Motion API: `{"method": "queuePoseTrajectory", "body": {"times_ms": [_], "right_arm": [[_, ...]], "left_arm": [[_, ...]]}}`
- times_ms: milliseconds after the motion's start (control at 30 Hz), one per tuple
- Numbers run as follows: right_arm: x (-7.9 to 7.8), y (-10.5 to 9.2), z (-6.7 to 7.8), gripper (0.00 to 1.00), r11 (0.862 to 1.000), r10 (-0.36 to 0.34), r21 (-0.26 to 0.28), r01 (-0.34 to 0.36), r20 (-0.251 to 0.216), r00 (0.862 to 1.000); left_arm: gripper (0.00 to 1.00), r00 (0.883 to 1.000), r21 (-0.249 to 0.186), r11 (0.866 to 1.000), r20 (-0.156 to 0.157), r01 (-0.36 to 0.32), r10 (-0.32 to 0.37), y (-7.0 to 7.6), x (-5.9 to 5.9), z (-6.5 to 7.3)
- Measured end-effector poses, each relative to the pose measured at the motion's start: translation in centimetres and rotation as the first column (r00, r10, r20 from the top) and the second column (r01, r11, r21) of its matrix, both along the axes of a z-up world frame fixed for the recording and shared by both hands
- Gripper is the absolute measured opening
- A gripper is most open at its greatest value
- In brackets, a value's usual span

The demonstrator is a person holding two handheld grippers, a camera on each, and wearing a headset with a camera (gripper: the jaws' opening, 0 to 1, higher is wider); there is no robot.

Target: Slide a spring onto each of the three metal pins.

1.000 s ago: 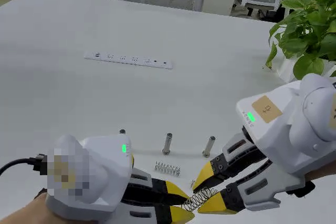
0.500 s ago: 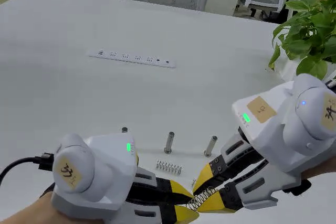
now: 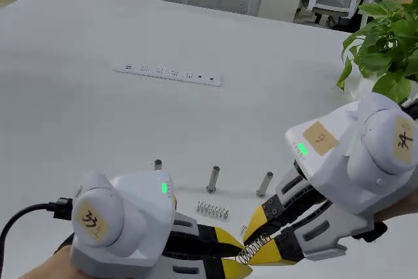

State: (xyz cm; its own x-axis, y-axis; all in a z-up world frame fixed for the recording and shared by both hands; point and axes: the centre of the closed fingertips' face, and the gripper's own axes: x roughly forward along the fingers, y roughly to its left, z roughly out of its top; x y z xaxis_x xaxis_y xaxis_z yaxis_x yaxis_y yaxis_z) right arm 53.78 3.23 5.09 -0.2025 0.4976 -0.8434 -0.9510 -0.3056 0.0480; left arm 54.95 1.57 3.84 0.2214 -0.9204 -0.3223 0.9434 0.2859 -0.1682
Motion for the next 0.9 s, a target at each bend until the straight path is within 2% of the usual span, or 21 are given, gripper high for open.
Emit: {"method": "queuePoseTrajectory", "body": {"times_ms": [333, 500, 733, 900], "right_arm": [[0.1, 0.3, 0.1, 0.06, 1.000, 0.021, -0.011, -0.021, 0.014, 1.000], [0.3, 0.7, 0.0, 0.06, 0.999, 0.034, -0.017, -0.034, 0.022, 0.999], [0.9, 1.0, -0.3, 0.06, 0.999, 0.039, -0.022, -0.038, 0.033, 0.999], [1.2, 1.4, -0.4, 0.06, 0.998, 0.052, -0.030, -0.050, 0.040, 0.998]], "left_arm": [[0.07, 1.000, -0.004, 1.000, 0.002, -0.026, 0.026, 0.4, 0.1, 0.1], [0.08, 0.998, 0.006, 0.998, -0.007, -0.056, 0.056, 1.0, 0.4, -0.2], [0.29, 0.988, 0.026, 0.988, -0.021, -0.154, 0.155, 3.0, 1.1, -1.3], [0.43, 0.970, 0.022, 0.971, -0.042, -0.239, 0.240, 5.0, 1.5, -1.8]]}}
